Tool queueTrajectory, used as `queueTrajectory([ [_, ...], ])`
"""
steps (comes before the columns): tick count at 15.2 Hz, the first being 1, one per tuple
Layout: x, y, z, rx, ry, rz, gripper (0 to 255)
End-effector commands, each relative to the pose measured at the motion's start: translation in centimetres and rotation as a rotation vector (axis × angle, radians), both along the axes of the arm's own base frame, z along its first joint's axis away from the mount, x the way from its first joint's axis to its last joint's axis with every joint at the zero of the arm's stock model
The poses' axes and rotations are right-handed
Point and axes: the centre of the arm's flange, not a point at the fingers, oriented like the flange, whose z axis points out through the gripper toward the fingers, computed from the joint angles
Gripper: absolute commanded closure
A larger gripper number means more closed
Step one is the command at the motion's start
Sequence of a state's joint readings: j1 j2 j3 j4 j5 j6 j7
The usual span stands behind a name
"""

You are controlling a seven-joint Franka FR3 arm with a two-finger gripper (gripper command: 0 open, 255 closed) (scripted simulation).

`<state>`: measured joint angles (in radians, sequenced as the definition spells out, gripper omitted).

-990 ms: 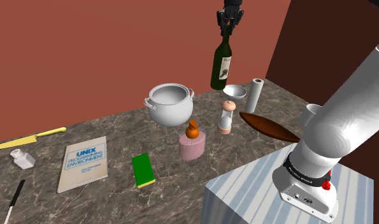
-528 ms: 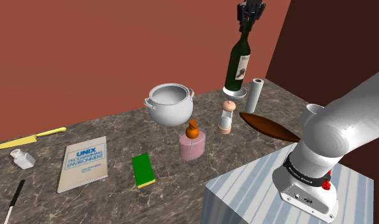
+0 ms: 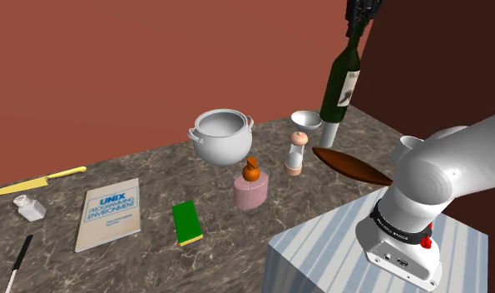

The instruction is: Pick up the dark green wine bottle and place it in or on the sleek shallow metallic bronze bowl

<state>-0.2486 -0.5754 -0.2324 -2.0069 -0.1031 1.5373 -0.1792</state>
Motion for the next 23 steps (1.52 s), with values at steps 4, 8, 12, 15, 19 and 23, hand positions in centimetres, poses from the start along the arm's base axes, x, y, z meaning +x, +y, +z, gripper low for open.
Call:
queueTrajectory([
  [4, -6.5, 0.1, 1.9, 0.000, 0.000, 0.001, 255],
  [8, -11.5, -0.2, 3.4, 0.000, 0.000, 0.001, 255],
  [12, -12.6, -0.3, 2.1, 0.000, 0.000, 0.001, 255],
  [15, -12.6, -0.3, 0.5, 0.000, 0.000, 0.001, 255],
  [19, -12.6, -0.3, -1.6, 0.000, 0.000, 0.001, 255],
  [23, -12.6, -0.3, -3.7, 0.000, 0.000, 0.001, 255],
])
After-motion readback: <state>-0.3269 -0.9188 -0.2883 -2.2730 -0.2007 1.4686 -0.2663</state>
